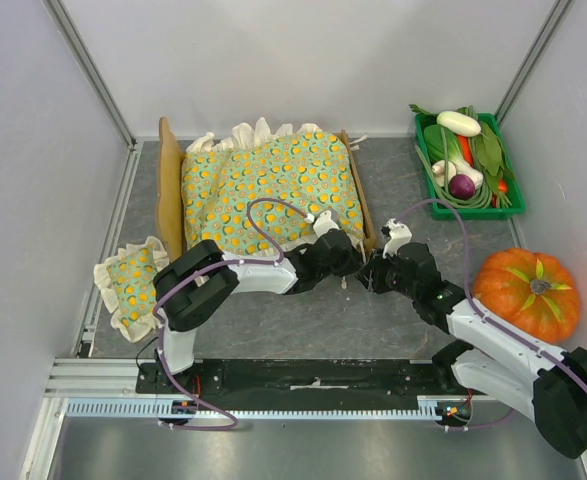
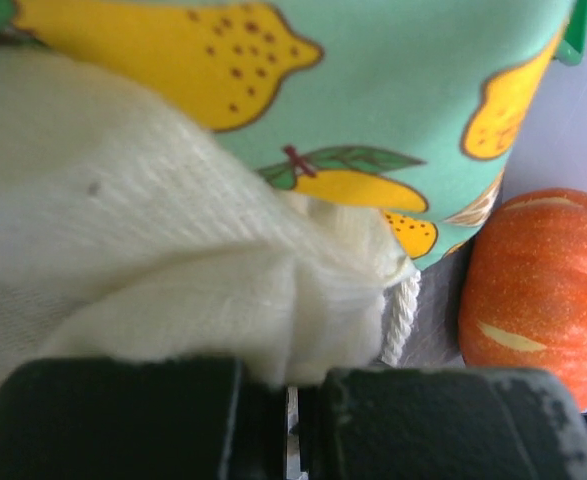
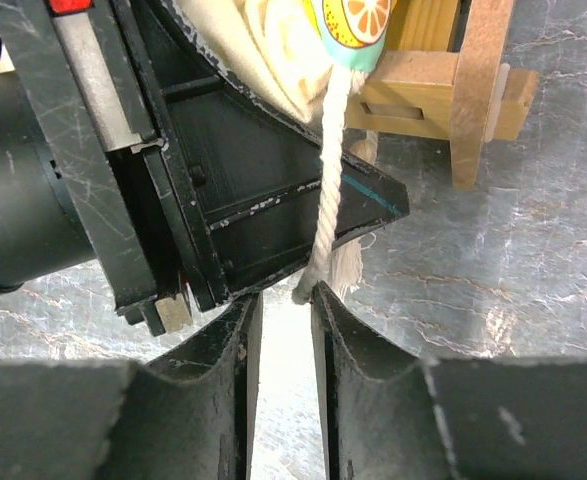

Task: Set up the pet bed

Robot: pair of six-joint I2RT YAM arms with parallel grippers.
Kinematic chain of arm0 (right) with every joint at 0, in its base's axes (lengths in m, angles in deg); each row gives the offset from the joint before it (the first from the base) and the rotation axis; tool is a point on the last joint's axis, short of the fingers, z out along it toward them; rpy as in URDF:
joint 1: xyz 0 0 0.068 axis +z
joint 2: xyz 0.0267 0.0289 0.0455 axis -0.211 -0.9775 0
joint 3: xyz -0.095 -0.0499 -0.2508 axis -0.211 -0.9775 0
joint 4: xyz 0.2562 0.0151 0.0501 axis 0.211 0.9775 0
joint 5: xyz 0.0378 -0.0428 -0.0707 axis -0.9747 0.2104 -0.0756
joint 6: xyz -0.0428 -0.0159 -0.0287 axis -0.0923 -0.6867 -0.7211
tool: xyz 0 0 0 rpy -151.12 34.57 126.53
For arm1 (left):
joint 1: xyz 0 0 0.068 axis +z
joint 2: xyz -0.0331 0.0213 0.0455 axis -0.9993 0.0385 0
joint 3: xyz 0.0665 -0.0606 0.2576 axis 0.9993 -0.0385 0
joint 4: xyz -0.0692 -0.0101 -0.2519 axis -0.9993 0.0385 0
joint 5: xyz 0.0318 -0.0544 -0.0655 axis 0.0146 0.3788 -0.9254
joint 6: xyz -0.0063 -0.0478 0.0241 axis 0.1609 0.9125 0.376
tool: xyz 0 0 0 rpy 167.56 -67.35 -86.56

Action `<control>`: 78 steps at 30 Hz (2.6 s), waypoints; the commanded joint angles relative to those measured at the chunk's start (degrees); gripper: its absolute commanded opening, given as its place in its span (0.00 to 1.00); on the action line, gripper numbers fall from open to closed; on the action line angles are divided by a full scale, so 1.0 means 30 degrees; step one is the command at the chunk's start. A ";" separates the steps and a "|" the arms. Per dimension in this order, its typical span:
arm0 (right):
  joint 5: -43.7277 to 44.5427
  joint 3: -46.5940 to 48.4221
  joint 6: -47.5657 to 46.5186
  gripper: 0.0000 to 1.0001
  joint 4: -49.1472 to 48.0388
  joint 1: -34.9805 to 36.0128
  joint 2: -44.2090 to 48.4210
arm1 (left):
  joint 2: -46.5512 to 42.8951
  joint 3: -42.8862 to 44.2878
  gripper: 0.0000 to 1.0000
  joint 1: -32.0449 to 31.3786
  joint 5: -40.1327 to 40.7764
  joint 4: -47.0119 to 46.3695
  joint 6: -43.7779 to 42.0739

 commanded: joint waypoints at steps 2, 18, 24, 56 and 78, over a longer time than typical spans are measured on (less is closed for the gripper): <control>0.0270 0.1170 -0.1104 0.38 0.0532 0.0022 0.1391 | 0.0761 0.0620 0.02 -0.0194 -0.1262 -0.0368 -0.0985; 0.6361 0.2048 0.0152 0.49 0.7002 -0.0036 0.4705 | 0.1114 0.1000 0.02 -0.0106 -0.1497 -0.0544 -0.1337; 0.5352 0.2577 0.0361 0.42 0.7655 -0.0533 0.2280 | 0.0997 0.0854 0.02 0.0011 -0.1673 -0.0749 -0.1279; 0.1207 0.1346 -0.2570 0.42 0.2761 -0.0740 -0.1390 | 0.0762 0.0414 0.02 0.0216 -0.2142 -0.1452 -0.0868; 0.1616 0.0820 -0.2132 0.02 0.2524 -0.0740 -0.0894 | 0.0645 0.0063 0.02 0.0334 -0.2172 -0.1775 -0.0604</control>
